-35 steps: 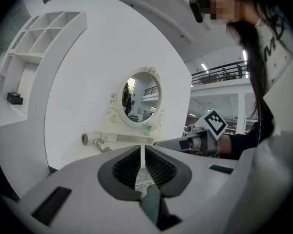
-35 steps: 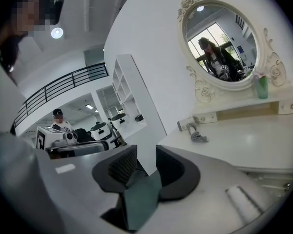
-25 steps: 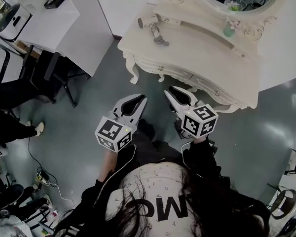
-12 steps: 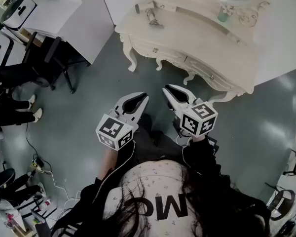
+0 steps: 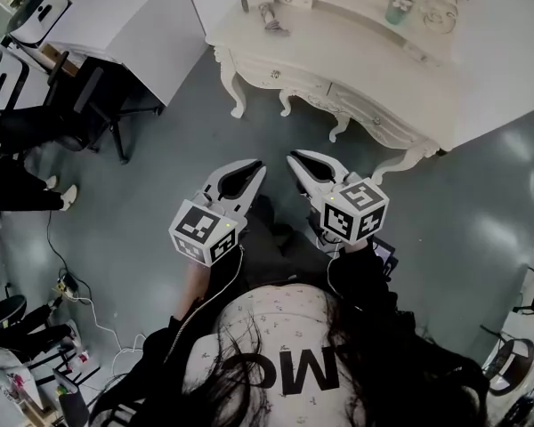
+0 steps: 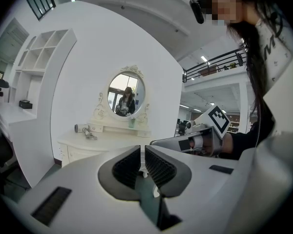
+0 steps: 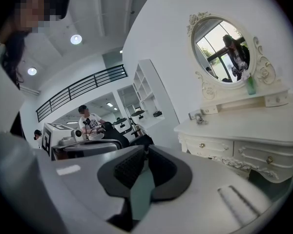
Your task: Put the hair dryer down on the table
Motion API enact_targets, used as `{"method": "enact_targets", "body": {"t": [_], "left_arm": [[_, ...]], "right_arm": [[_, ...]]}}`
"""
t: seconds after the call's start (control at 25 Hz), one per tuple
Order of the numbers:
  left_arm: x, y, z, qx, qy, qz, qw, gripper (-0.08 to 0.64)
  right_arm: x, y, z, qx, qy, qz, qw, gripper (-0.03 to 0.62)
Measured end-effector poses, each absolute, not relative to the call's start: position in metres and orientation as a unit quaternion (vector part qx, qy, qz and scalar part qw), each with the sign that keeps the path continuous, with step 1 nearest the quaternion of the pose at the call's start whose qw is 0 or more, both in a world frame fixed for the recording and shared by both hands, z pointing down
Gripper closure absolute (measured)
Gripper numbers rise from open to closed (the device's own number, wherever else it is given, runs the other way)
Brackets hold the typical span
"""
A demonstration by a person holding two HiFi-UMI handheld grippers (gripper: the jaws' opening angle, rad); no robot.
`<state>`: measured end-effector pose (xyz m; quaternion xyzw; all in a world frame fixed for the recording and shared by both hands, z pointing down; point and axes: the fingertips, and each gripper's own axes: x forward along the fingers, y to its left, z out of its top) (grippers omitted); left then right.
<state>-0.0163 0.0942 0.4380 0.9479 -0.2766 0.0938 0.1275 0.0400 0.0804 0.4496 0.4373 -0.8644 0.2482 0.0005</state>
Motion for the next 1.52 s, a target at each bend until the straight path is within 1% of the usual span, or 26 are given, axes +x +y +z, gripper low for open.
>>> {"method": "enact_targets", "body": {"t": [0.56,0.84,1.52], "left_arm": [[0.001,0.099,0.430,0.954,-0.260,0.093,0.113,0.548],[0.001,0.098,0.428,0.957,-0.253,0.092,0.108,0.548],[-0.029,0.103,0.425,0.951,-0.280,0.079,0.104,0.548]], "right_arm": [[0.039,0.096,0.450,0.432,-0.867,0.249,0.012,0.578],[0.039,0.095,0.449,0.436,-0.865,0.248,0.015,0.578],[0.015,0.097,0.448,0.417,-0.876,0.242,0.026,0.578]]}}
